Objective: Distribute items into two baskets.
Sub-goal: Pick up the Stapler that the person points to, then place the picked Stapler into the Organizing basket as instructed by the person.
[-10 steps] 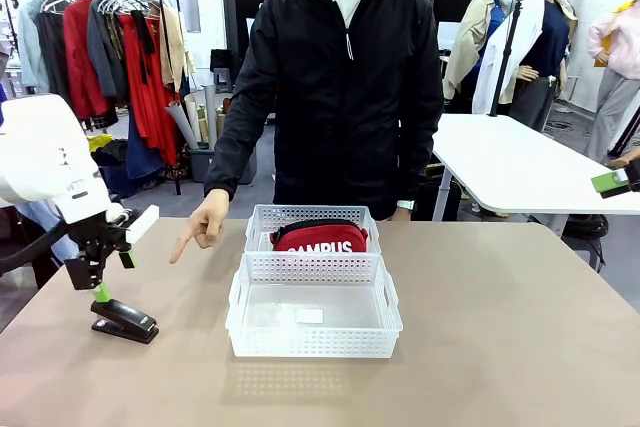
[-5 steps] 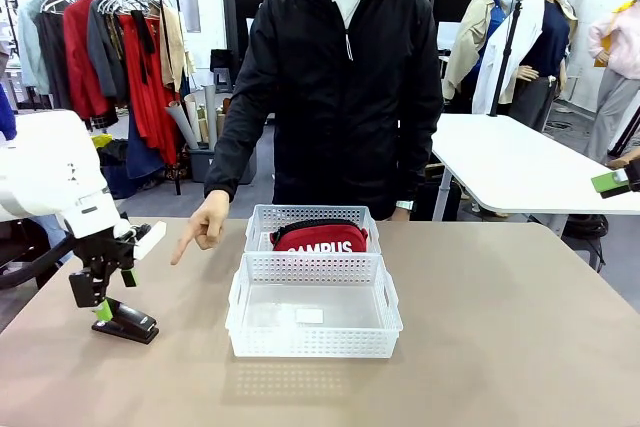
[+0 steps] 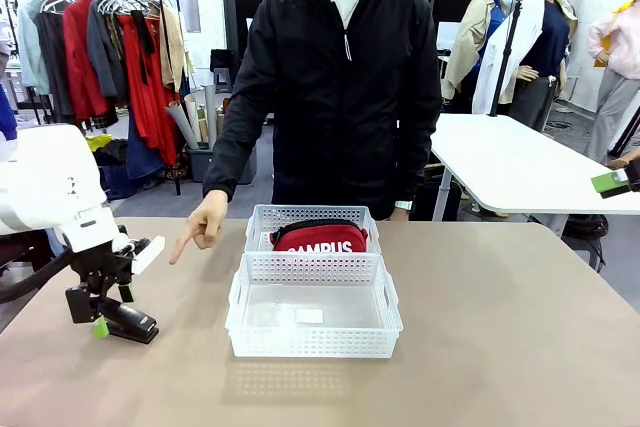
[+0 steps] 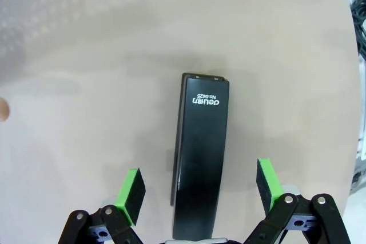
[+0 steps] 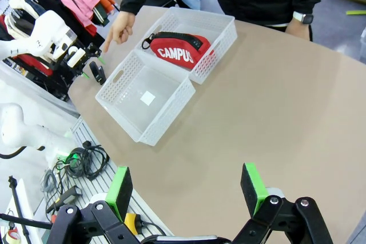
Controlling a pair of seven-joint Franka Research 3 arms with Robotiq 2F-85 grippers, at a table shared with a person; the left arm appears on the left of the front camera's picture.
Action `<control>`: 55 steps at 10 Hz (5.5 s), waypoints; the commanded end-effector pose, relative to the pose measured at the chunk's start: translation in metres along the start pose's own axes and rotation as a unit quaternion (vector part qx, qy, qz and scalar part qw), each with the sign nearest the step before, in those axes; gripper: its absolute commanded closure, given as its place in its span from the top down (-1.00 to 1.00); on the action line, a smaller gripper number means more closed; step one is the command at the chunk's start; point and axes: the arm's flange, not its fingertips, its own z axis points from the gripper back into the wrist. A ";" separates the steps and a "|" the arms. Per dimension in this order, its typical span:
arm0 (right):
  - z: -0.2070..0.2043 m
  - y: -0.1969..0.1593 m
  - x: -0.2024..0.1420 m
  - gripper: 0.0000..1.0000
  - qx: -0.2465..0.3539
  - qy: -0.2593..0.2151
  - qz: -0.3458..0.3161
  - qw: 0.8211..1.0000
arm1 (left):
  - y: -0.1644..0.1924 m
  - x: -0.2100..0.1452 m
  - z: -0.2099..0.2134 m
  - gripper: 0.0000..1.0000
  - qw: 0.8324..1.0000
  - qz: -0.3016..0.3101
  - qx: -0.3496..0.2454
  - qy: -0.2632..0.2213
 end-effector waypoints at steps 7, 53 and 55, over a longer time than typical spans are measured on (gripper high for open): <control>0.000 0.001 0.001 1.00 0.000 0.001 0.001 1.000 | 0.005 0.009 -0.014 0.62 1.000 -0.026 -0.002 0.011; 0.000 0.001 0.001 1.00 0.000 0.001 0.001 1.000 | -0.013 -0.008 0.216 -1.00 0.861 0.490 0.117 -0.075; 0.000 0.001 0.001 1.00 0.000 0.001 0.001 1.000 | -0.013 -0.008 0.216 -1.00 0.861 0.490 0.117 -0.075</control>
